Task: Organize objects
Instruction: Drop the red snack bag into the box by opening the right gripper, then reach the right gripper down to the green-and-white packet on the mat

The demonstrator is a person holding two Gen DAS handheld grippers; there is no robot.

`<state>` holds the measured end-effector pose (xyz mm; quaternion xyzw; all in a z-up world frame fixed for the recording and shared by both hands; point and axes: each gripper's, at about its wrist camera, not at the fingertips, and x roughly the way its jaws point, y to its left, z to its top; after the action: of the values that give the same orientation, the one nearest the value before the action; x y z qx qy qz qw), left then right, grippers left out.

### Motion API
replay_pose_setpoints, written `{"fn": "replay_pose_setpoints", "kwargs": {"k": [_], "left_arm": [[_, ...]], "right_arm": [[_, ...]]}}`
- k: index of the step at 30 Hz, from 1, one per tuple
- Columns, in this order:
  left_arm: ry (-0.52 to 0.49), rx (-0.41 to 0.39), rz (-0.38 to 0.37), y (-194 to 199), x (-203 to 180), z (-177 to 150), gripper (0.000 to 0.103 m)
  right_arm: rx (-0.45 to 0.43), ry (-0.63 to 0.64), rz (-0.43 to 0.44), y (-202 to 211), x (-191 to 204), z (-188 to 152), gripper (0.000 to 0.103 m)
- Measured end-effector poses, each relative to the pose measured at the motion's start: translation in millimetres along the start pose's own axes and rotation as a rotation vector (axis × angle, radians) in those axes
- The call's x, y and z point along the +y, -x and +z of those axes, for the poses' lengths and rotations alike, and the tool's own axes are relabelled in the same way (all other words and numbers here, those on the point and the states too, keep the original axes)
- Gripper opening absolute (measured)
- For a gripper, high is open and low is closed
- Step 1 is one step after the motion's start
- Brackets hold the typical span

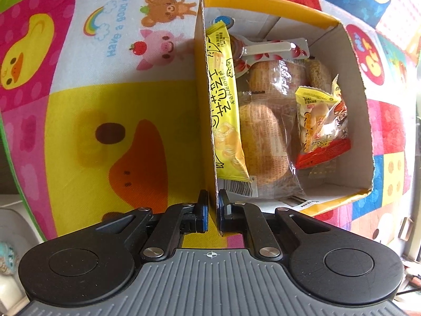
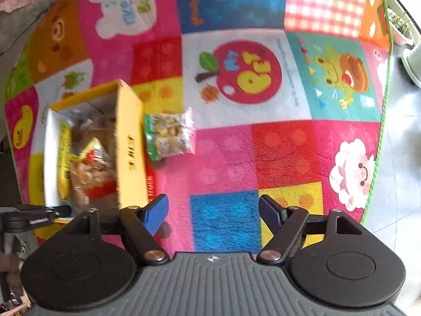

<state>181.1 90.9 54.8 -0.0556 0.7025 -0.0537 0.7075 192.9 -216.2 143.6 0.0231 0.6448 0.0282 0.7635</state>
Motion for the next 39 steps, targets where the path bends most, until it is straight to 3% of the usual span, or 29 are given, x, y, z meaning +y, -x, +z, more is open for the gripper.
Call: {"fn": "replay_pose_setpoints", "kwargs": {"k": [3,11,14,17,22,24,27,31,39], "left_arm": [[0.004,0.026,0.042,-2,-6,3,0.009],[0.044,0.053,0.127,-6,-23,12,0.009],[0.058,0.051,0.143,-5,-28,11,0.009],[0.096,0.045,0.147,-3,-31,8,0.009],[0.139,0.030,0.150,-1,-23,1,0.009],[0.145,0.029,0.146,-3,-23,0,0.009],[0.144,0.026,0.150,-4,-26,2,0.009],[0.143,0.018,0.142,-8,-25,1,0.009],[0.086,0.011,0.124,-8,-23,-2,0.009]], "right_arm": [[-0.002,0.088,0.024,-21,-3,11,0.076],[-0.056,0.670,-0.038,-67,43,29,0.076],[-0.059,0.766,-0.024,-78,51,36,0.076],[-0.051,0.734,0.034,-84,54,55,0.076],[-0.087,0.422,0.135,-87,45,105,0.076],[-0.101,0.331,0.145,-90,44,120,0.076],[-0.111,0.310,0.109,-100,51,130,0.072],[-0.063,0.355,0.067,-119,60,120,0.064],[0.004,0.344,0.057,-115,48,47,0.064]]}}
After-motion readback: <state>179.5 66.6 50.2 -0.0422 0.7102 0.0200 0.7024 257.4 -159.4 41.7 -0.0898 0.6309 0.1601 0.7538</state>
